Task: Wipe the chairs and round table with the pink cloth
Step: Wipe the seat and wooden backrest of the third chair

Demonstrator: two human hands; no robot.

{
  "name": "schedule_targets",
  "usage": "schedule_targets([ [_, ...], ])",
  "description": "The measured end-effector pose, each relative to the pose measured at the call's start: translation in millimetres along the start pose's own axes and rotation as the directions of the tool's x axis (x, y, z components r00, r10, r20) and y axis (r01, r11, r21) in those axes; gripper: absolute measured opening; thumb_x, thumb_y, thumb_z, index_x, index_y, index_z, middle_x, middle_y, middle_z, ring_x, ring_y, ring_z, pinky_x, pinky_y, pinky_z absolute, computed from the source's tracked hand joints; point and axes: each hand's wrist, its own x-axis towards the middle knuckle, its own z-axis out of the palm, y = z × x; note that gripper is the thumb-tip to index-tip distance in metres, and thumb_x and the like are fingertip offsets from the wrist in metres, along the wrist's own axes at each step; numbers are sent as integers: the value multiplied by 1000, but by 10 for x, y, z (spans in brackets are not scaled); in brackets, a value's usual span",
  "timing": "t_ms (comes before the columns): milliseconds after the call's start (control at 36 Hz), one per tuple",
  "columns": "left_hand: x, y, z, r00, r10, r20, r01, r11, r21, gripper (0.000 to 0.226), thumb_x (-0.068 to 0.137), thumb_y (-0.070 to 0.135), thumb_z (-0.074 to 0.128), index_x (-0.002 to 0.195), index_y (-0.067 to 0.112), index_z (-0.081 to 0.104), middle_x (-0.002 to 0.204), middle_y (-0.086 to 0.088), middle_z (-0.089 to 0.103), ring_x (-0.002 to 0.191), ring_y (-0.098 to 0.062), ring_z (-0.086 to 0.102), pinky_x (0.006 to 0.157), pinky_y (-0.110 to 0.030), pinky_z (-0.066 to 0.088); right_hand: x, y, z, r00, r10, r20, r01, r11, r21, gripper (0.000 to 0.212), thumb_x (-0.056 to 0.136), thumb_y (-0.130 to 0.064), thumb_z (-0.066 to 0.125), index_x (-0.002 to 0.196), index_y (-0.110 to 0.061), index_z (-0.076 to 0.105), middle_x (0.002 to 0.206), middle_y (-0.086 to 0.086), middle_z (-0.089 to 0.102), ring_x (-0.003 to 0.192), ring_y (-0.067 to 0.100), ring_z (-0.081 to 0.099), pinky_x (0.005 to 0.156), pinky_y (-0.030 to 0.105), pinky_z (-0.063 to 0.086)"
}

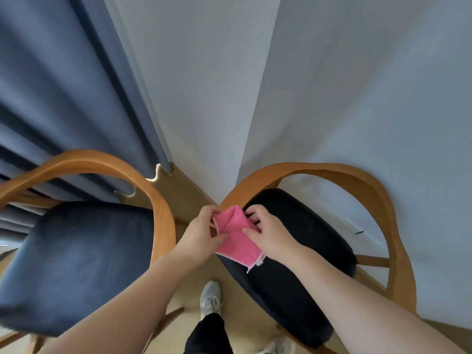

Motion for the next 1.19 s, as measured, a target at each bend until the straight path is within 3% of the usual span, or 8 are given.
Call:
schedule_targets([
  [306,650,-485,123,963,-219,-154,198,970,-144,48,80,18,72,117,28,43,97,20,54,84,5,55,57,-10,44,990,332,318,997,-78,28,82,979,-186,15,94,-20,60,102,-22,46,98,-6,54,81,7,60,70,22,52],
  [389,777,-664,217,951,-276,-142,254,954,-160,53,82,13,67,127,22,41,105,11,57,91,-3,58,69,-19,50,1211,447,416,993,-67,93,94,936,-338,24,96,-23,58,116,-19,46,114,-2,53,90,11,59,73,24,49],
  [500,745,-803,267,928,-302,-217,289,953,-91,50,86,11,55,133,18,41,114,10,54,95,-5,55,78,-21,42,1271,579,450,940,-291,176,331,666,-668,51,92,-22,62,137,-11,41,128,10,48,114,27,51,96,41,46],
  [583,627,-875,267,919,-271,-287,276,961,-23,43,87,7,51,129,14,48,117,2,58,99,-9,54,82,-19,39,1282,623,527,756,-496,427,638,411,-651,56,82,-18,72,131,-6,49,134,15,50,129,34,44,109,47,38],
  [639,557,-911,274,920,-249,-302,262,965,2,40,88,4,49,127,11,51,120,-2,58,104,-11,55,84,-18,37,1348,677,599,626,-563,539,757,271,-595,45,91,-24,58,131,-4,51,140,18,49,136,35,39,115,49,29],
  [778,461,-990,335,922,-228,-313,256,965,50,36,91,3,44,124,13,53,123,-1,56,109,-13,54,88,-21,39,1619,855,598,573,-363,735,800,53,-598,78,97,-61,24,152,-6,20,161,13,17,149,28,7,120,42,-7],
  [1056,602,-905,520,959,-63,-275,125,968,215,27,85,-4,52,108,2,64,109,-7,61,99,-21,59,81,-17,38,1862,1064,569,613,-554,564,730,123,-673,67,98,-57,28,140,-6,39,138,14,49,132,34,38,116,50,19],
  [1195,717,-767,565,987,47,-157,10,940,342,35,84,-1,54,117,7,64,123,-2,60,108,-17,58,87,-18,40,1996,1092,397,622,-596,508,697,126,-706,59,98,-54,33,132,-8,46,125,11,54,116,32,47,110,51,27],
])
